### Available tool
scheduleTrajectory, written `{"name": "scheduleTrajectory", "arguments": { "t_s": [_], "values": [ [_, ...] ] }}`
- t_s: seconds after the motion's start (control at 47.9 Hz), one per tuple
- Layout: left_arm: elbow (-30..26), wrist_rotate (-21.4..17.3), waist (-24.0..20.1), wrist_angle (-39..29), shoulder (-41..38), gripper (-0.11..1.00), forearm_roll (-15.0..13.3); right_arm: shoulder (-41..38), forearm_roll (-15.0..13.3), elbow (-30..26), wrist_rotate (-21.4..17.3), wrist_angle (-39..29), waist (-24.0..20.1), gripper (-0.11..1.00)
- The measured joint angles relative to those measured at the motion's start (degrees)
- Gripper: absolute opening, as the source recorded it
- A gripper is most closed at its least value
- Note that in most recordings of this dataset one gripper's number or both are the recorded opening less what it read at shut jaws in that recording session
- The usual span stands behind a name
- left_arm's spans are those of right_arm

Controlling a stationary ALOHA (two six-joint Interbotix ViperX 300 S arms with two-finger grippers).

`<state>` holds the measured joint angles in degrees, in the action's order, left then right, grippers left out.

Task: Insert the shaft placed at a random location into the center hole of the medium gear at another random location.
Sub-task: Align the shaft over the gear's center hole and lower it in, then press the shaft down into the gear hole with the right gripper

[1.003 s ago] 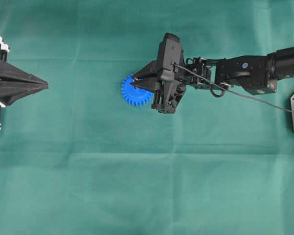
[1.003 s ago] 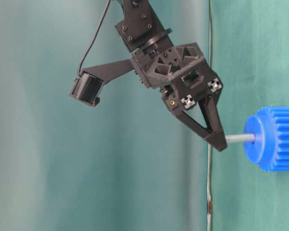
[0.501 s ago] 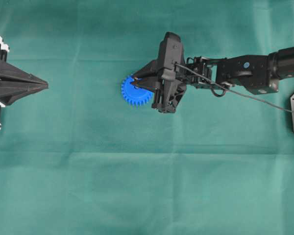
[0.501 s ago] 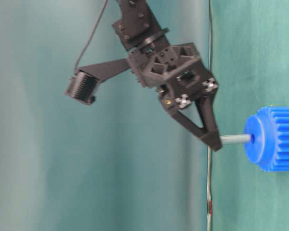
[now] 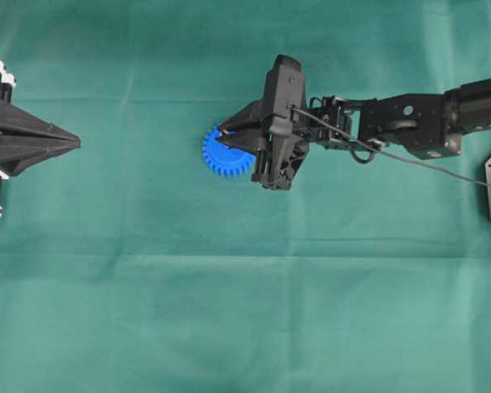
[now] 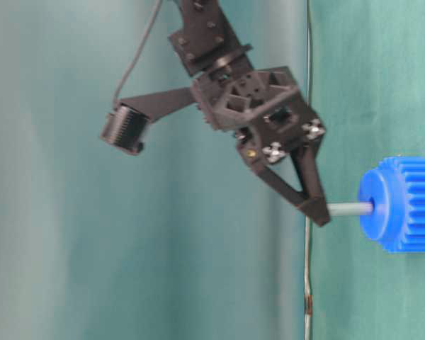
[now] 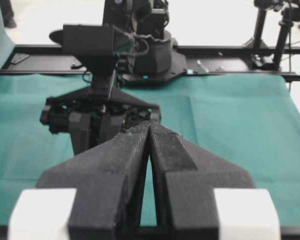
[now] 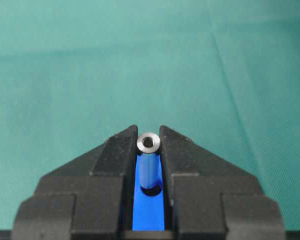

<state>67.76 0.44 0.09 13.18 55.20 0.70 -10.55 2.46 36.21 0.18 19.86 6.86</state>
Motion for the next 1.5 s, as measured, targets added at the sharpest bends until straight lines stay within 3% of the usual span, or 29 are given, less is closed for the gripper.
{"name": "scheduleTrajectory", "arguments": {
  "t_s": [1.504],
  "values": [
    [0.00, 0.00, -0.09, 0.09, 0.00, 0.00, 0.00, 0.97, 0.09, 2.20, 0.00, 3.87, 0.09, 0.15]
  ]
}}
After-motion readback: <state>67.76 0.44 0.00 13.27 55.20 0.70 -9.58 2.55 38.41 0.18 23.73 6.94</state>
